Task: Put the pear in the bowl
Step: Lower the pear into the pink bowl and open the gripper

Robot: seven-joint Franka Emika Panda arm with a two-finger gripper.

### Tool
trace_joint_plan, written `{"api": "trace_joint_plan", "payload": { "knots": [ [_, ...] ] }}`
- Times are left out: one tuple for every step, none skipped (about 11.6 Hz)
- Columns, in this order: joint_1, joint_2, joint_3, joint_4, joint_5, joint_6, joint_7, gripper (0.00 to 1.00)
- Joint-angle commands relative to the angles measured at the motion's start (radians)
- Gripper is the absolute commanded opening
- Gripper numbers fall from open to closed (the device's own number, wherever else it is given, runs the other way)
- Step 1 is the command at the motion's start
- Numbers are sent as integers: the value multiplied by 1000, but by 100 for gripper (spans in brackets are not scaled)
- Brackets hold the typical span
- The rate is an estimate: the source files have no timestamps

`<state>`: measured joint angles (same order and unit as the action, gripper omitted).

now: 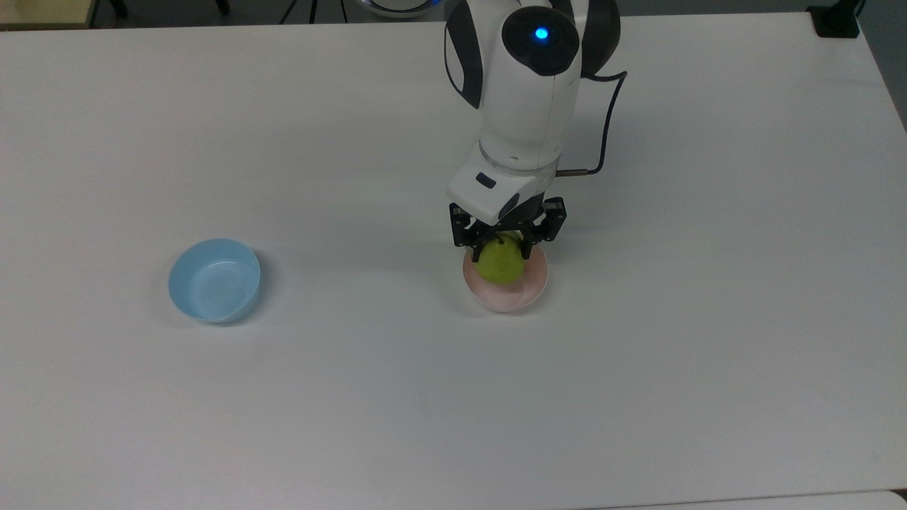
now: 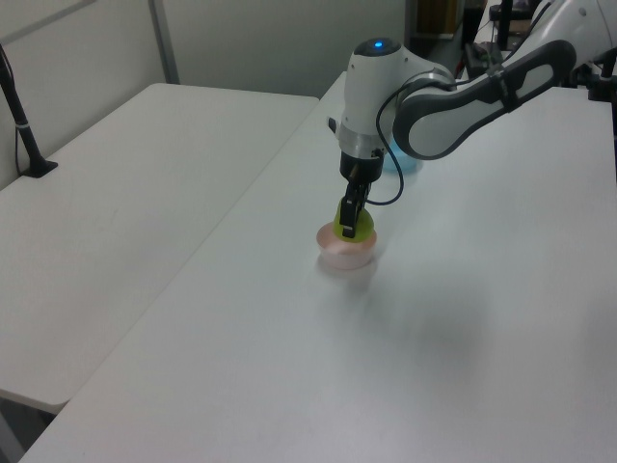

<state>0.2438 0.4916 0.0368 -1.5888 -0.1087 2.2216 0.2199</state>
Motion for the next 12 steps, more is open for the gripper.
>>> {"api": "trace_joint_plan", "payload": {
  "knots": [
    [9, 18, -6, -5, -20, 67, 13, 36],
    [9, 28, -5, -5, -20, 84, 12, 36],
    [9, 33, -5, -8, -20, 113, 12, 38],
    [9, 36, -5, -11, -20, 124, 12, 44],
    [9, 50, -5, -8, -20, 125, 12, 46],
    [9, 53, -5, -8, -20, 128, 12, 52],
    [9, 53, -5, -10, -20, 130, 12, 67],
    [11, 53, -5, -10, -20, 130, 12, 76],
    [11, 51, -6, -10, -20, 130, 12, 89],
    [11, 50, -6, -10, -20, 127, 13, 97],
    [11, 45, -5, -8, -20, 119, 13, 100],
    [11, 36, -6, -8, -20, 116, 13, 100]
  ]
}}
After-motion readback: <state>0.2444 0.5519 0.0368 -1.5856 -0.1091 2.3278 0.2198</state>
